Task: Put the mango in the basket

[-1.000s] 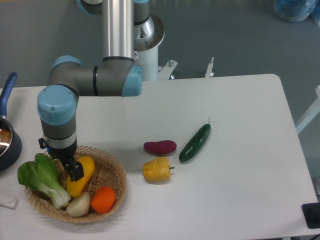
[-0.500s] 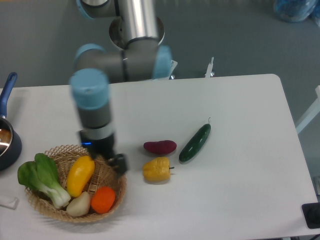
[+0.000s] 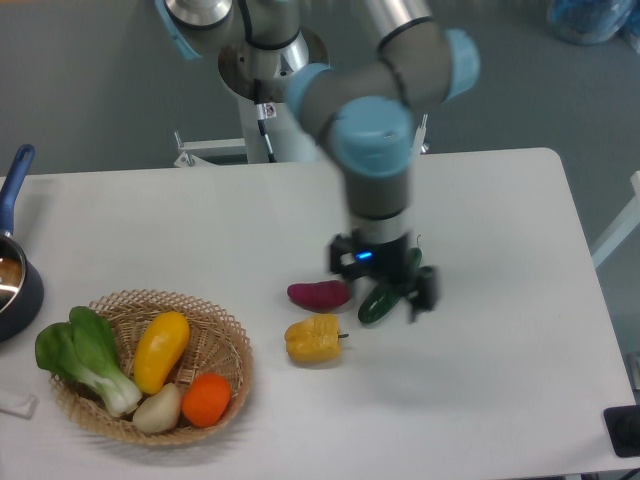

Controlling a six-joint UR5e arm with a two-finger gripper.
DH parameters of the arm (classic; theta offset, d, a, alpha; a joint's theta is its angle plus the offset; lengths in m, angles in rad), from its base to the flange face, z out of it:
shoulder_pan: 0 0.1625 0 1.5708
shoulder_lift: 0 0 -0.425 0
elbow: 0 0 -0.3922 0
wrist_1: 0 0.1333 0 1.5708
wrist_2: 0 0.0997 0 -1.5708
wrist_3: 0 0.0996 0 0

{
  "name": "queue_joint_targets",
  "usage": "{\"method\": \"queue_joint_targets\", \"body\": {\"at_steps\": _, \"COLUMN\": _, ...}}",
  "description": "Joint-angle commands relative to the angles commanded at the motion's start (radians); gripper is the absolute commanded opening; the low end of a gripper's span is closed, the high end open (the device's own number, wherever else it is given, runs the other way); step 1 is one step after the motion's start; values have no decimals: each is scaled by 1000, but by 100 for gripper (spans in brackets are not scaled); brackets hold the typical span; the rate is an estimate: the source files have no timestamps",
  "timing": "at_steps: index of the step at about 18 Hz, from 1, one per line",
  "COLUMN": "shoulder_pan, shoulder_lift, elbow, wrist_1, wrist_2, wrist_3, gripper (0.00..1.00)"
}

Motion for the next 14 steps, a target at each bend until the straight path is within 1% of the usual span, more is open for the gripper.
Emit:
{"method": "queue_joint_targets", "body": {"at_steps": 4, "shoulder_pan": 103, "shoulder_lift": -3, "elbow": -12, "wrist_1": 2, "wrist_2": -3, "wrist_3": 71, "gripper": 100}}
{"method": "queue_joint_targets", "body": {"at_steps": 5, "shoulder_pan": 127, "shoulder_lift": -3, "elbow": -15, "wrist_1": 2, "wrist_2": -8, "wrist_3": 117, "gripper": 100}}
{"method": "queue_joint_targets", "body": {"at_steps": 7, "shoulder_pan": 141, "shoulder_lift": -9, "elbow": -37, "wrist_1": 6, "wrist_2": -8, "wrist_3": 215, "gripper": 100}}
{"method": "queue_joint_targets", "body": {"at_steps": 8, "shoulder_pan": 152, "shoulder_lift": -12, "elbow": -41, "wrist_1": 6, "wrist_2": -8, "wrist_3": 238, "gripper": 100}}
{"method": "queue_joint_targets", "body": {"at_steps": 11, "shoulder_pan": 169, "shoulder_lift": -43, "elbow": -40, "wrist_1": 8, "wrist_2": -8, "wrist_3": 243, "gripper": 100}}
{"method": "queue_joint_targets", "body": {"at_steps": 14, "shoulder_pan": 171, "shoulder_lift": -58, "elbow": -35, "wrist_1": 9, "wrist_2": -8, "wrist_3": 243, "gripper": 100}}
